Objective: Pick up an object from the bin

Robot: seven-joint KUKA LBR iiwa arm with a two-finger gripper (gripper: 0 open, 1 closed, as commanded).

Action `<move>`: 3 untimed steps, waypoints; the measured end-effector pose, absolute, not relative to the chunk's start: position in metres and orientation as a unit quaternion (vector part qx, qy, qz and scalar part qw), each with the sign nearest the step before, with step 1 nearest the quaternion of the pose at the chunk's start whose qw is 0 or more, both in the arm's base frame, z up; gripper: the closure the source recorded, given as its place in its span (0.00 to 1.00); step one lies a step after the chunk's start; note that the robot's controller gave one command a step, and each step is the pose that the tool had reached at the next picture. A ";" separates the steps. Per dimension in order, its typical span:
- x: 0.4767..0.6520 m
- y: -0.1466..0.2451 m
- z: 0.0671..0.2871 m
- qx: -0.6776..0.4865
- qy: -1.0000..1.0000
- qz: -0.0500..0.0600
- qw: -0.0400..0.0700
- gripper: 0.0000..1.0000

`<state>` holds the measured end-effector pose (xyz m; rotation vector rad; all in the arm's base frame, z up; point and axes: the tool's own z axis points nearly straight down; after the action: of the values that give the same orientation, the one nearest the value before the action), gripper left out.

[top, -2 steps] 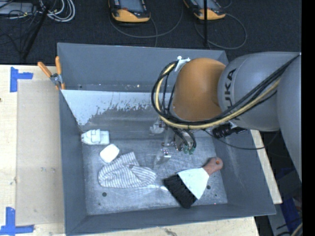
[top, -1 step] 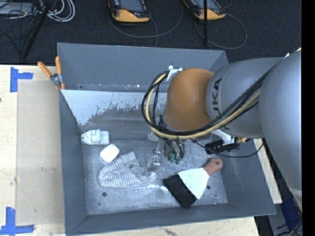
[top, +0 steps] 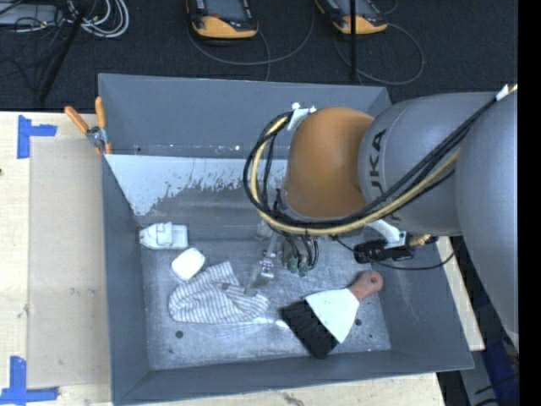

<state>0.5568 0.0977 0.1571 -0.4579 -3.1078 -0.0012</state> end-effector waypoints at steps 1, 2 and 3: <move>0.563 0.136 0.090 -0.140 -0.990 0.000 -0.002 0.00; 0.550 0.108 0.079 -0.276 -0.961 -0.009 -0.003 1.00; 0.550 0.108 0.079 -0.276 -0.961 -0.009 -0.003 1.00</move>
Offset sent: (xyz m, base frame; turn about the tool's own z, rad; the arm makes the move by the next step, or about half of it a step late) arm -0.0117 0.0023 -0.0871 0.2704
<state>0.5499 0.1085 0.0787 -0.8679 -3.0259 -0.0284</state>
